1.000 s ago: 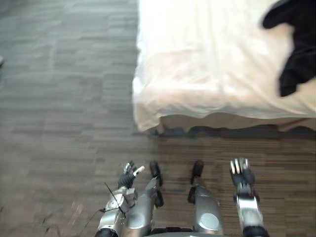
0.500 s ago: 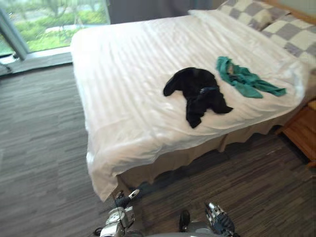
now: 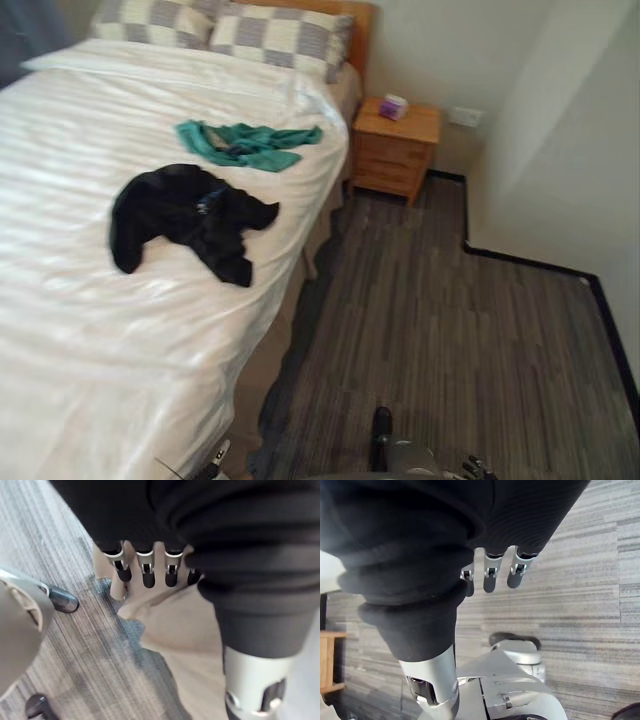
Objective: Tidy the bed and pick cloth on bed and put in laundry
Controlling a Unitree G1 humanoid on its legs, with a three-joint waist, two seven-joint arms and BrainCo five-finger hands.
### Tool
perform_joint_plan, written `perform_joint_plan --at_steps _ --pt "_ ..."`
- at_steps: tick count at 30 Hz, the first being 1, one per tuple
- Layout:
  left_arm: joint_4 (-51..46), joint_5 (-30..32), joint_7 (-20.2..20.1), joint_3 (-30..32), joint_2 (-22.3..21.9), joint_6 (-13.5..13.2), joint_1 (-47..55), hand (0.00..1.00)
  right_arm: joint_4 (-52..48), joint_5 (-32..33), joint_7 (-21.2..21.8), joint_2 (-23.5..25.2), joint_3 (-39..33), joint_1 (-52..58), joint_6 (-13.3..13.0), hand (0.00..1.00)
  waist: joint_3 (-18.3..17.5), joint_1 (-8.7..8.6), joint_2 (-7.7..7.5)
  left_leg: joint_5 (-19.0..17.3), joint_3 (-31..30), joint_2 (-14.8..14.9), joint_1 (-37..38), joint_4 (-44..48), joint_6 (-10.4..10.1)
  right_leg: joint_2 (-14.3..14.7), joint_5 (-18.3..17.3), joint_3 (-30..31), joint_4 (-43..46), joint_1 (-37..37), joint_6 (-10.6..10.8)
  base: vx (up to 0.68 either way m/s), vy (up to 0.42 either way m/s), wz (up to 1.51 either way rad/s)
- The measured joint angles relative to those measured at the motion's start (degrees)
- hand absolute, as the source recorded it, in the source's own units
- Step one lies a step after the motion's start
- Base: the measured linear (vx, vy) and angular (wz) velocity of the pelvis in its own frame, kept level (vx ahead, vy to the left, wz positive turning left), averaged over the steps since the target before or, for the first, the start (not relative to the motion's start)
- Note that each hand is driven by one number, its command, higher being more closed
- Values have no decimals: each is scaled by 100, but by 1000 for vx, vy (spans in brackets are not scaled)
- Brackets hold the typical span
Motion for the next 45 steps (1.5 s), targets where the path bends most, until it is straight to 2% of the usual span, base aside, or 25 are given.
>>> perform_joint_plan --at_steps 2,3,4,10,17,18,19,21,22,24,25,26,28,29,33,35,36,37,38,39,41,42,43,44,45 --pt "15 159 -156 -240 -40 98 -43 0 1 93 84 19 44 -13 -116 0 15 18 -126 112 -87 -47 -76 558 193 -44 -27 140 -161 219 13 95 3 -34" --pt "27 206 -231 -404 -36 148 -117 0 1 151 144 57 119 -80 -171 0 64 14 -276 -47 -269 -196 -203 486 267 12 143 315 -664 461 231 12 -5 -14" --pt "34 306 -134 -1092 105 546 -346 0 126 399 293 456 14 -605 88 0 322 29 -172 510 -295 -324 -469 -401 293 554 763 1082 -2988 1864 460 -5 -5 -9" --pt "34 307 -137 -1106 104 523 -343 0 127 434 287 460 14 -603 89 0 323 22 -172 511 -288 -325 -454 -409 293 554 763 1082 -2988 1868 460 0 0 0" --pt "39 571 -158 -1346 102 129 -311 0 172 1115 118 516 19 -564 91 0 345 20 -161 492 -177 -321 -284 -432 241 564 794 1110 -3022 1949 483 -18 6 -5" --pt "39 670 -160 -1356 100 43 -299 0 175 1234 95 526 20 -563 91 0 354 15 -157 480 -115 -310 -270 -420 184 574 802 1141 -3025 1940 476 -47 5 -21" --pt "38 765 -162 -1359 103 -37 -285 0 183 1371 99 546 20 -547 94 0 402 9 -105 436 -24 -275 -264 -323 -28 582 791 1191 -3024 1923 470 -53 -10 -28" --pt "32 872 -161 -1359 99 -186 -262 0 193 1492 204 550 27 -500 123 0 409 0 -104 288 187 -118 -367 80 -282 645 681 1243 -3014 1941 426 -32 -47 -32" --pt "16 890 -161 -1355 122 -258 -218 0 210 1489 273 550 37 -489 133 0 411 9 -116 264 291 -12 -499 424 -323 670 641 1223 -2980 1928 376 -17 -103 -42" --pt "-84 923 -215 -1356 178 -361 -196 0 276 1478 340 520 43 -469 191 0 455 -5 -134 295 368 385 -1130 1981 -386 684 517 1212 -2790 1839 250 -22 -130 -32" --pt "-172 906 -277 -1328 187 -409 -198 0 284 1475 342 466 43 -455 212 0 492 -1 -152 495 204 581 -1495 2819 -593 715 460 1268 -2717 1863 199 -7 -122 -33" --pt "-257 903 -310 -1329 127 -484 -195 0 289 1460 344 396 43 -461 218 0 599 33 -127 699 -216 610 -1921 3548 -694 706 386 1449 -2602 1925 151 39 -98 -44" --pt "-305 901 -396 -1342 68 -586 -204 0 440 1381 375 260 6 -599 218 0 765 23 -60 390 -493 301 -2020 3292 -309 604 374 1731 -2639 2080 136 83 -25 -62" --pt "-304 898 -424 -1368 37 -636 -202 0 452 1272 454 192 -39 -604 218 0 808 10 -8 358 -459 176 -2034 2844 -249 552 372 1848 -2691 2187 139 70 10 -55" --pt "-339 716 -533 -1389 26 -701 -185 0 375 1107 564 275 -144 -529 214 0 822 22 25 507 -225 152 -2163 1128 -148 540 360 1900 -2975 2409 153 46 32 -24" --pt "-334 637 -535 -1386 16 -700 -176 0 346 1109 565 263 -140 -512 202 0 834 35 86 923 -196 187 -2124 264 -108 569 104 1912 -3030 2438 152 114 41 -32" --pt "-281 634 -535 -1386 -6 -700 -173 0 340 1113 570 240 -144 -518 199 0 798 57 246 1028 -145 266 -2144 197 -43 685 9 1804 -2848 2436 142 234 62 -28" --pt "-295 575 -569 -1362 -9 -719 -177 0 326 1103 570 212 -137 -564 194 0 857 46 190 1069 -46 370 -2189 457 -22 545 -322 1602 -1886 2230 190 259 58 -9" --pt "-314 566 -584 -1318 70 -719 -183 0 336 1083 567 228 -145 -512 194 0 868 60 86 1060 44 356 -2192 639 -15 437 -605 1577 -1822 2295 402 276 119 1" --pt "-299 534 -598 -1283 71 -681 -200 0 407 1051 543 237 -156 -481 218 0 900 87 42 1076 72 451 -2218 939 79 421 -789 1582 -1686 2307 403 219 125 -11" --pt "-300 550 -607 -1272 96 -615 -193 0 379 1050 529 221 -182 -484 214 0 764 165 13 1104 130 285 -2188 971 287 274 -1066 1653 -1408 2092 442 217 148 -35" --pt "-290 632 -615 -1247 99 -490 -206 0 332 1057 512 243 -193 -534 216 0 671 200 26 945 116 157 -2238 909 516 145 -1246 1642 -586 1861 574 227 143 -32" --pt "-292 758 -626 -1131 169 -454 -212 0 319 1065 514 387 -184 -579 221 0 689 211 -155 867 167 -50 -2230 999 638 -235 -1469 1488 1485 1238 791 211 126 -18" --pt "-293 807 -626 -1132 231 -453 -217 0 324 1069 516 461 -185 -582 230 0 672 185 -333 855 172 -174 -2139 945 650 -427 -1326 1400 2048 1080 849 242 79 25" --pt "-286 966 -614 -1172 368 -428 -222 0 314 1133 473 596 -200 -589 213 0 725 122 -418 857 106 -358 -1779 680 659 -768 -830 1186 2638 926 801 356 67 34"
